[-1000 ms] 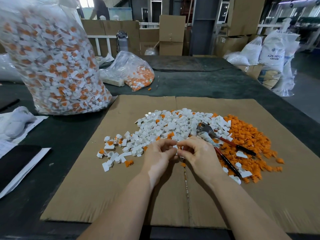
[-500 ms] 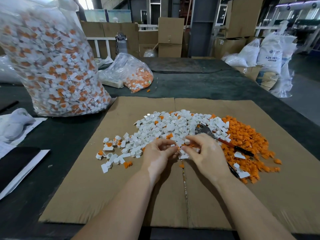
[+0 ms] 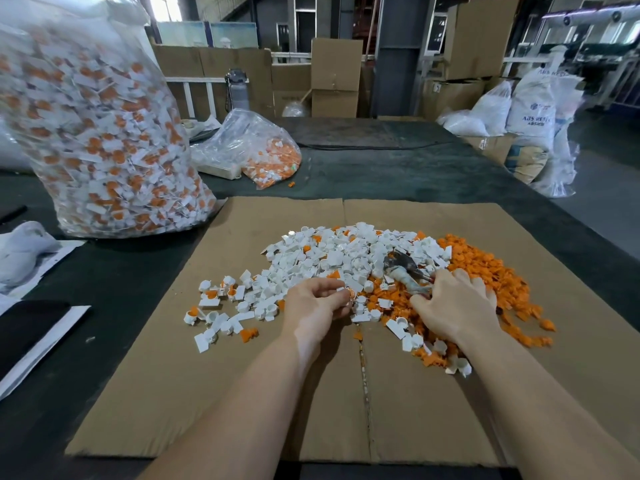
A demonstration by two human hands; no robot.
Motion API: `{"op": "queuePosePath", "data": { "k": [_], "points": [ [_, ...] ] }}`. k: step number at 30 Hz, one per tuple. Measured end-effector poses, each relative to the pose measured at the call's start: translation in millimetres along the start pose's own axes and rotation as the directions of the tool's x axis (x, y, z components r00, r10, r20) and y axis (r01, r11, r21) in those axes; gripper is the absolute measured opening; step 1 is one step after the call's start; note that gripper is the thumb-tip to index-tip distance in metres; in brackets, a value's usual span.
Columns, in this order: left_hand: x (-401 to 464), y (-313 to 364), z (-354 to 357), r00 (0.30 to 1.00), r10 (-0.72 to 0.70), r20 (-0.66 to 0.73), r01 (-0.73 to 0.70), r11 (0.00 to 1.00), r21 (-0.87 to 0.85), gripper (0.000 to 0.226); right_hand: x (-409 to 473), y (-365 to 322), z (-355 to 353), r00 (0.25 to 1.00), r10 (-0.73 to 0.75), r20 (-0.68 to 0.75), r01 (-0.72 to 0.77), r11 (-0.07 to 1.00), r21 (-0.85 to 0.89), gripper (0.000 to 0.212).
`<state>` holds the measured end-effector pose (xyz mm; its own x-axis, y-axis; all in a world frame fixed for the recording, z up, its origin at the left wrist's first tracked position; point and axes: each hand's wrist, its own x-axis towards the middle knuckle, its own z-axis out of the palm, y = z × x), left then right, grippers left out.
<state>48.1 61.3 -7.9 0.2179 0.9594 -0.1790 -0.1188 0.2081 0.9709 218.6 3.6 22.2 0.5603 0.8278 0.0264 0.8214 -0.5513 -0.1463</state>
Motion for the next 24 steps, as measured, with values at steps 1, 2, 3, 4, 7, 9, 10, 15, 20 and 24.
{"op": "queuePosePath", "data": {
  "k": [1, 2, 3, 4, 7, 9, 10, 15, 20, 24],
  "points": [
    [0, 1, 1, 1.0, -0.005, 0.002, 0.005, 1.0, -0.02, 0.013, -2, 0, -2, 0.999, -0.021, -0.037, 0.021, 1.0, -0.009, 0.039],
    [0, 3, 1, 1.0, -0.01, 0.004, 0.01, 0.999, -0.039, 0.012, -4, -2, -4, 0.997, -0.045, -0.066, 0.045, 0.999, -0.008, 0.038],
    [0, 4, 2, 1.0, -0.014, 0.001, 0.014, 0.998, -0.054, 0.012, -7, -4, -7, 0.994, -0.07, -0.081, 0.072, 0.997, 0.016, 0.036],
    [1, 6, 2, 1.0, -0.017, -0.003, 0.016, 0.997, -0.07, 0.012, -11, -6, -10, 0.992, -0.099, -0.079, 0.104, 0.992, 0.064, 0.033],
    [1, 11, 3, 1.0, -0.026, -0.008, 0.025, 0.992, -0.125, 0.011, -22, -18, -19, 0.978, -0.208, 0.029, 0.195, 0.948, 0.251, 0.027],
    [2, 12, 3, 0.999, -0.034, -0.018, 0.031, 0.99, -0.136, 0.01, -30, -25, -23, 0.95, -0.274, 0.148, 0.194, 0.892, 0.408, 0.025],
    [2, 13, 2, 0.999, -0.037, -0.026, 0.033, 0.989, -0.142, 0.011, -34, -28, -23, 0.932, -0.308, 0.193, 0.185, 0.859, 0.478, 0.028],
    [3, 17, 1, 0.997, -0.046, -0.064, 0.036, 0.989, -0.14, 0.008, -41, -33, -22, 0.867, -0.369, 0.334, 0.082, 0.767, 0.636, 0.026],
    [9, 16, -2, 0.991, -0.042, -0.125, 0.026, 0.991, -0.129, 0.012, -39, -30, -23, 0.803, -0.386, 0.455, -0.053, 0.713, 0.699, 0.016],
    [14, 10, -2, 0.986, -0.076, -0.148, 0.045, 0.979, -0.198, 0.01, -39, -32, -23, 0.765, -0.423, 0.486, -0.03, 0.731, 0.682, 0.007]
  ]
}}
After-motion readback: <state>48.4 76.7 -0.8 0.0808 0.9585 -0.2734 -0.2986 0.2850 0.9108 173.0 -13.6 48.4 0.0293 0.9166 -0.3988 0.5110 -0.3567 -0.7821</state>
